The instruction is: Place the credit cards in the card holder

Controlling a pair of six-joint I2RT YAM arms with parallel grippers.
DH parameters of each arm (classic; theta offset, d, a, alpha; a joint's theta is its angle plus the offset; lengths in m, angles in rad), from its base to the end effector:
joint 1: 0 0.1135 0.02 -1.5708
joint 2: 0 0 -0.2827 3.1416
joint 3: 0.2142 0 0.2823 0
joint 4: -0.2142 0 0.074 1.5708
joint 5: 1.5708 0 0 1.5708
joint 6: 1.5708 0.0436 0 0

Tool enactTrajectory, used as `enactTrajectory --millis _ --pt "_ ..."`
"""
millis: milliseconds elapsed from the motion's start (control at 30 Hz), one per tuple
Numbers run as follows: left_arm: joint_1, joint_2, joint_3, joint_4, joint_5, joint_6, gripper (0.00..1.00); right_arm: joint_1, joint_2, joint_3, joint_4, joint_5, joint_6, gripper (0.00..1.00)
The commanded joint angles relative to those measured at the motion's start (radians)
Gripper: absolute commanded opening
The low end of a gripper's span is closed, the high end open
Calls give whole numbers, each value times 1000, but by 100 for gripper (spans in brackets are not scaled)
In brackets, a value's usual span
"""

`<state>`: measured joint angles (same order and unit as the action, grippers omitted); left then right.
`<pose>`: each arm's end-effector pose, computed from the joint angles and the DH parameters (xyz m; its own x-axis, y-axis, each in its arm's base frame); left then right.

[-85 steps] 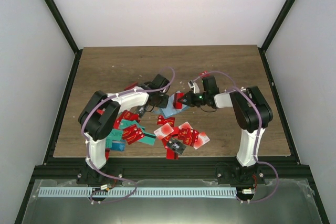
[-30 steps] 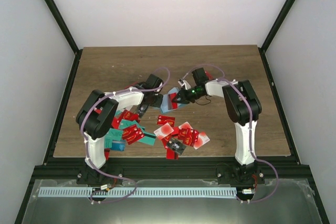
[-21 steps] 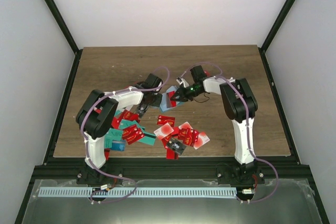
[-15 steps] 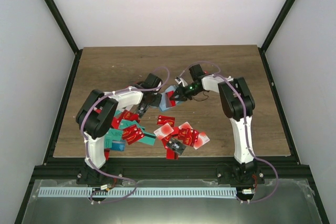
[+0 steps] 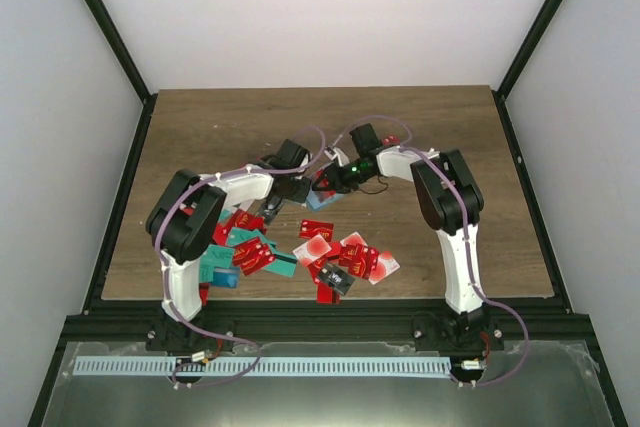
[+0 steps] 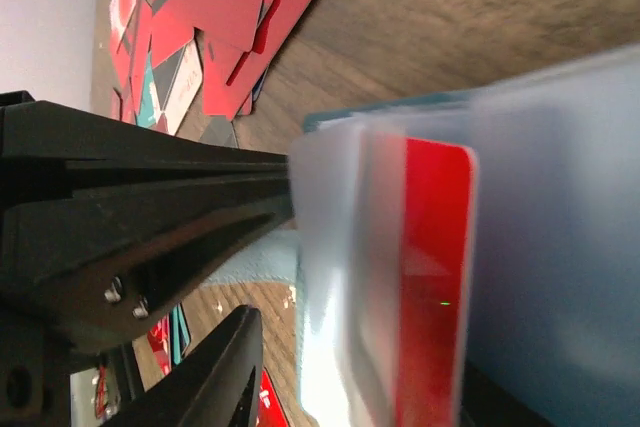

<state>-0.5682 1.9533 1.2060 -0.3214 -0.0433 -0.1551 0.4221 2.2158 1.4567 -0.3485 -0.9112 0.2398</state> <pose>0.3594 -0.2272 0.1293 -0.8103 0.3342 -0.4814 0.3997 0.9159 -0.0369 0.4205 0.2266 0.1030 -0.9289 -0.2576 -0.2661 -0.3629 0.4896 0.7929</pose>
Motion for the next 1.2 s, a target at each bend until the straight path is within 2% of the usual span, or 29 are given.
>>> enactTrajectory --millis 0,367,633,867,1067,1167 --pt "-30 25 -17 68 101 3 4 46 -69 -66 107 134 79 38" --pt "-30 38 -1 58 82 -1 4 46 -177 -155 109 285 94 49" --pt "-30 47 -3 50 75 -5 4 42 -272 -167 100 311 92 58" --pt "-30 45 -5 54 83 -11 4 37 -227 -138 79 287 81 58" --pt "-30 47 -7 53 83 -8 4 36 -196 -141 74 347 91 48" --pt "-30 48 -8 53 86 -8 4 33 -206 -145 77 371 93 48"
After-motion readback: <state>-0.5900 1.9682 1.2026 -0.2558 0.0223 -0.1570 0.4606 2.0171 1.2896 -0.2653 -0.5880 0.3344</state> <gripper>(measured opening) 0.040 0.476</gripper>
